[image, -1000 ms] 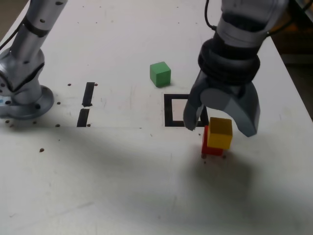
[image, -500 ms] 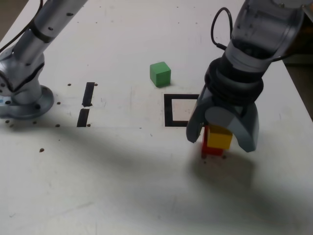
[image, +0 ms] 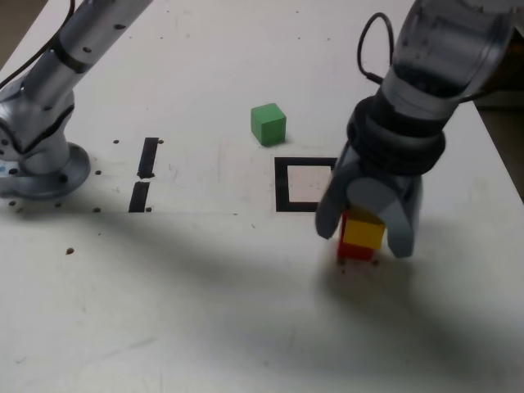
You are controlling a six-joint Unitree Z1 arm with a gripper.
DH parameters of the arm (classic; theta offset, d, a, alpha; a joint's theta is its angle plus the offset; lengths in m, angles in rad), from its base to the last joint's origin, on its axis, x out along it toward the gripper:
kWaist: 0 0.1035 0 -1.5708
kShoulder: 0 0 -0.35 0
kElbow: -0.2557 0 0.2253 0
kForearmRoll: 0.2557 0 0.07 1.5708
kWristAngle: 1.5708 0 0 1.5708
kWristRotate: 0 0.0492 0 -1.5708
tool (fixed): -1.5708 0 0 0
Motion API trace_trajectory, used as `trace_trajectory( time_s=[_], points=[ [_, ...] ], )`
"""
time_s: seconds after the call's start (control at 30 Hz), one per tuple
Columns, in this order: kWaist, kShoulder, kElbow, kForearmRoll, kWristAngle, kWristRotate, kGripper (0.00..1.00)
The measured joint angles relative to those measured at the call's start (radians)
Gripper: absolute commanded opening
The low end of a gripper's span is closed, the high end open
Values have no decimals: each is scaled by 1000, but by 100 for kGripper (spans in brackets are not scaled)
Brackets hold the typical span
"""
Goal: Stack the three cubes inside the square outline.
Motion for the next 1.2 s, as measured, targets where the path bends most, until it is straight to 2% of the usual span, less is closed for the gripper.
trace_trajectory(
  time_s=[0.17,0.43,0.57,0.67,0.83,1.2],
  points=[
    [0,0,-7,2,-12,6,15],
    [0,-28,5,15,-12,13,10],
    [0,-67,10,28,11,14,10],
    [9,-130,17,41,35,25,10],
    [79,-222,54,43,46,72,10],
    [277,-287,179,6,49,248,10]
  ],
)
